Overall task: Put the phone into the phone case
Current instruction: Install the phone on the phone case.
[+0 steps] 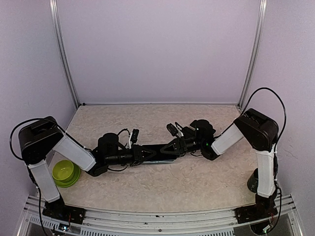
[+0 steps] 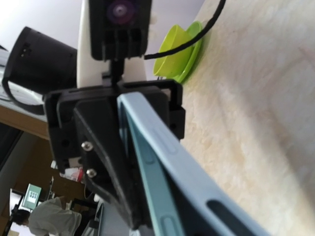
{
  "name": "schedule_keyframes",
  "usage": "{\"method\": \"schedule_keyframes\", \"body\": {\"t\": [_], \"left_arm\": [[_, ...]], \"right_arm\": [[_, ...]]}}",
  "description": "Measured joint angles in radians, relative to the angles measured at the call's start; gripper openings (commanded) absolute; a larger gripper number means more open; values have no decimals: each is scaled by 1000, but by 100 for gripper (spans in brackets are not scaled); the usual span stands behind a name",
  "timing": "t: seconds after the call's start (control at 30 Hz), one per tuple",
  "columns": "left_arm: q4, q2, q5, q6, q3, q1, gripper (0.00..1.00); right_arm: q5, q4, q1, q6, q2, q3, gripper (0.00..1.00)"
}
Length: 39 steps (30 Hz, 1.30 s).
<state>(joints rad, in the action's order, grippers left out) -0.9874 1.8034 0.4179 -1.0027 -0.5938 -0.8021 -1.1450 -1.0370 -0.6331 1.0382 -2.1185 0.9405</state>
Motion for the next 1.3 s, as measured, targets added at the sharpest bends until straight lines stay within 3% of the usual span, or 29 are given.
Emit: {"method": "schedule_keyframes", "body": {"t": [0.5, 0.87, 1.3], "left_arm": [[-93, -29, -50, -73, 76, -7, 2], [-64, -86, -122, -63, 79, -7, 0], [-6, -129, -170, -28, 85, -7, 0]], "right_arm": [[-2, 57, -2, -18, 52, -35, 43], [35, 290, 7, -178, 150, -35, 44], [50, 429, 25, -291, 186, -35, 44]]}}
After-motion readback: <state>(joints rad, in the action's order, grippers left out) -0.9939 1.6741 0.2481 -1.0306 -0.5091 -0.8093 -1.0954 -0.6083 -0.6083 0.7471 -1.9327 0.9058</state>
